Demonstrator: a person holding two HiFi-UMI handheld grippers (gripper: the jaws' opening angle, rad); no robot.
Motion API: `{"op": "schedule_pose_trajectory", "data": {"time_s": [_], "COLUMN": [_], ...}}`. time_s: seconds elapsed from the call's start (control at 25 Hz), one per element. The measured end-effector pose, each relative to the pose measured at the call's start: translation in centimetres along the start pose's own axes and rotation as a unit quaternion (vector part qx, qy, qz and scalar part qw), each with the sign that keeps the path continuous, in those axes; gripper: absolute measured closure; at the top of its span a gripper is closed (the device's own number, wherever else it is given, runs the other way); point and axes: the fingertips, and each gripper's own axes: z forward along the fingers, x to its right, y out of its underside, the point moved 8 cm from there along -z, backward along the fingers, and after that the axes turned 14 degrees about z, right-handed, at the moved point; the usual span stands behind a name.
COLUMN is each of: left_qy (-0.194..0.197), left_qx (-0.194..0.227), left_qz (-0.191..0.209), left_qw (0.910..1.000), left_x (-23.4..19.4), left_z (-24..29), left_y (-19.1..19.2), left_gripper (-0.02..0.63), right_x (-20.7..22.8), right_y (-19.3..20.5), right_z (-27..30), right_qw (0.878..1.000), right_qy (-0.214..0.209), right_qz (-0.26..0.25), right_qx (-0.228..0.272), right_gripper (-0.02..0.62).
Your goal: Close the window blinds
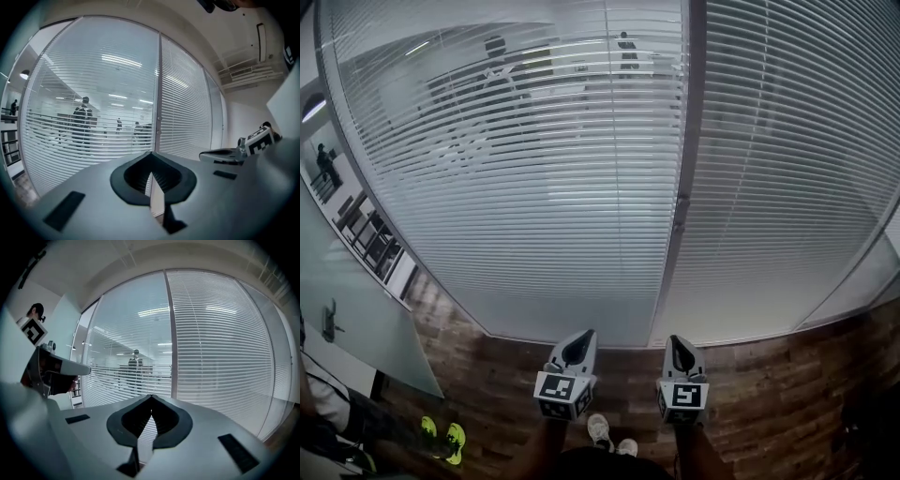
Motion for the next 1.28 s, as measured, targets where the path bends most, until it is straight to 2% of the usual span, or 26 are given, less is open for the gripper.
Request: {"op": "schedule_pose_trajectory", "data": {"time_s": [0.24,0.4,0.56,0.72,0.88,1.04,1.12,1.28], "left_qy": [0.010,0.020,0.029,0.047,0.063,0.076,0.083,0.103], "left_qx": [0.016,0.020,0.026,0.035,0.039,0.045,0.050,0.057], "left_qz": [0.000,0.001,-0.002,0.009,0.007,-0.002,-0.005,0.004], "left_qw": [0.9998,0.9996,0.9992,0.9982,0.9972,0.9961,0.9953,0.9931], "left_x": [-1.6,-3.3,-4.6,-5.9,-7.1,-7.8,-8.0,-7.7], "left_z": [1.4,3.8,5.4,7.9,9.4,10.4,10.9,13.0], "left_y": [0.3,0.8,1.4,2.0,2.2,1.3,0.9,3.0], "left_gripper": [0.606,0.606,0.606,0.606,0.606,0.606,0.606,0.606], "right_x": [-0.7,-0.9,-1.5,-2.0,-2.5,-2.7,-2.8,-2.2], "right_y": [0.1,0.1,0.8,1.4,2.1,0.3,0.1,0.8], "right_z": [1.5,4.4,6.7,9.4,11.7,11.9,11.9,12.9], "right_qw": [1.000,1.000,0.999,0.999,0.999,0.998,0.998,0.998], "right_qy": [0.010,0.005,0.015,0.024,0.012,0.045,0.046,0.050], "right_qz": [-0.002,-0.001,-0.020,-0.014,-0.014,-0.022,-0.017,-0.002], "right_qx": [0.008,0.028,0.024,0.016,0.032,0.028,0.034,0.040], "right_gripper": [0.594,0.594,0.594,0.594,0.594,0.594,0.594,0.594]}}
